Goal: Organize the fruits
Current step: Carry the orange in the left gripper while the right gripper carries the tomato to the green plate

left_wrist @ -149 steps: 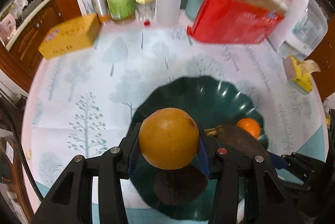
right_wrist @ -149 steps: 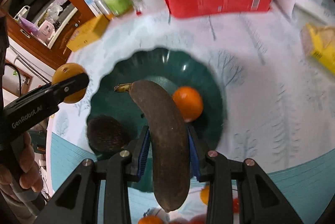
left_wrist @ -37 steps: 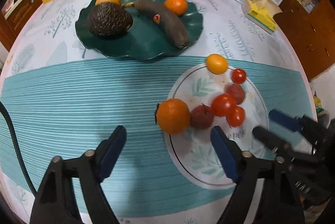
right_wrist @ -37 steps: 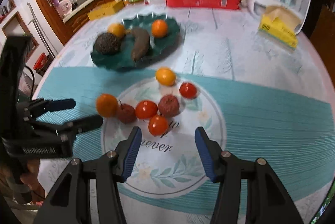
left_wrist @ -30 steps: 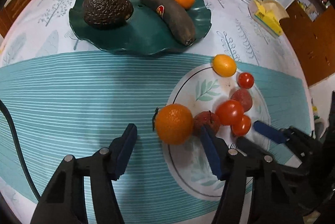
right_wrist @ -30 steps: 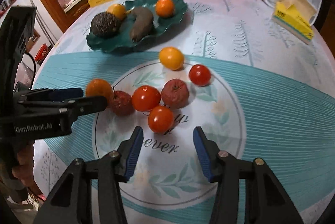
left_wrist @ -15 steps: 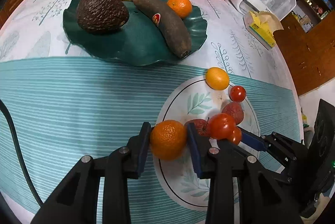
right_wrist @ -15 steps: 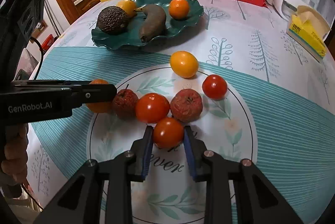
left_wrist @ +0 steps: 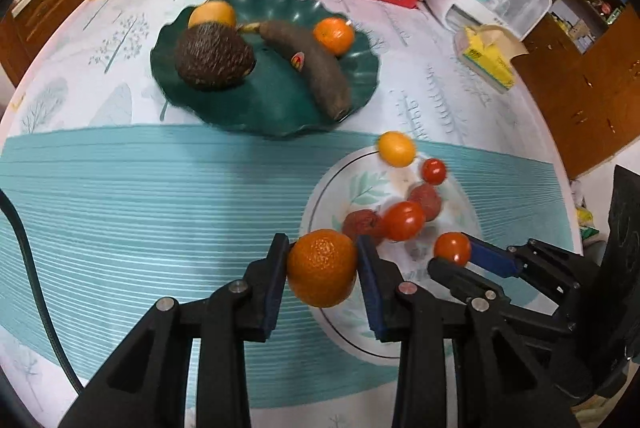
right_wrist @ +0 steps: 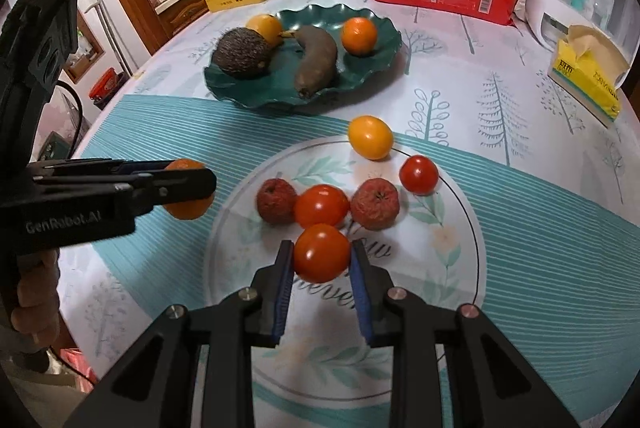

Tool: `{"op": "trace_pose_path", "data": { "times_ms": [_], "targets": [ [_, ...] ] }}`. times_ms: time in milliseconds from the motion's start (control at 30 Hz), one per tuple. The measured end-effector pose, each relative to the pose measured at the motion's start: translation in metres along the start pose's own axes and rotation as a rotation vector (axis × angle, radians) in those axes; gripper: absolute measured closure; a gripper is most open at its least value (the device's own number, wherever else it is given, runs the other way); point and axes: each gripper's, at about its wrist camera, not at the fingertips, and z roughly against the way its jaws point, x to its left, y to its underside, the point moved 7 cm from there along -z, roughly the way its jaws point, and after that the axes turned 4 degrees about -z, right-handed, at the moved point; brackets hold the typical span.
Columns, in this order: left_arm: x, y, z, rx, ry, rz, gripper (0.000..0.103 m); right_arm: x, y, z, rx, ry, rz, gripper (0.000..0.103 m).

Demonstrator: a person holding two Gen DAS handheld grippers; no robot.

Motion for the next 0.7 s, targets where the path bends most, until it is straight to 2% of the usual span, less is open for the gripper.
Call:
{"op": "trace_pose_path", "data": {
  "times_ms": [167,333,467,600,700],
  "targets": [
    [-0.005,-0.035,0.043,-0.055,-0.012,-0.045,0.070,0.008,-0.032,0.035,-0.057,-0.024,-0.006,0.076],
    [-0.012,-0.086,0.093,-0.141,-0.030,-0.099,0.070,0.015,-0.089,0.085,-0.140,-0.038,0.020,0.076],
    [-0.014,-0.129,0.133,-0.218,-0.080,-0.151,0.070,0.019,-0.136,0.120,-0.206,-0.052,0.029,0.076],
    [-0.013,-0.163,0.153,-0.259,-0.113,-0.169,0.070,0.019,-0.186,0.139,-0.254,-0.036,0.045,0.076],
    [-0.006,-0.190,0.154,-0.278,-0.144,-0.164,0.070,0.017,-0.223,0.136,-0.267,-0.017,0.044,0.075]
  ]
}}
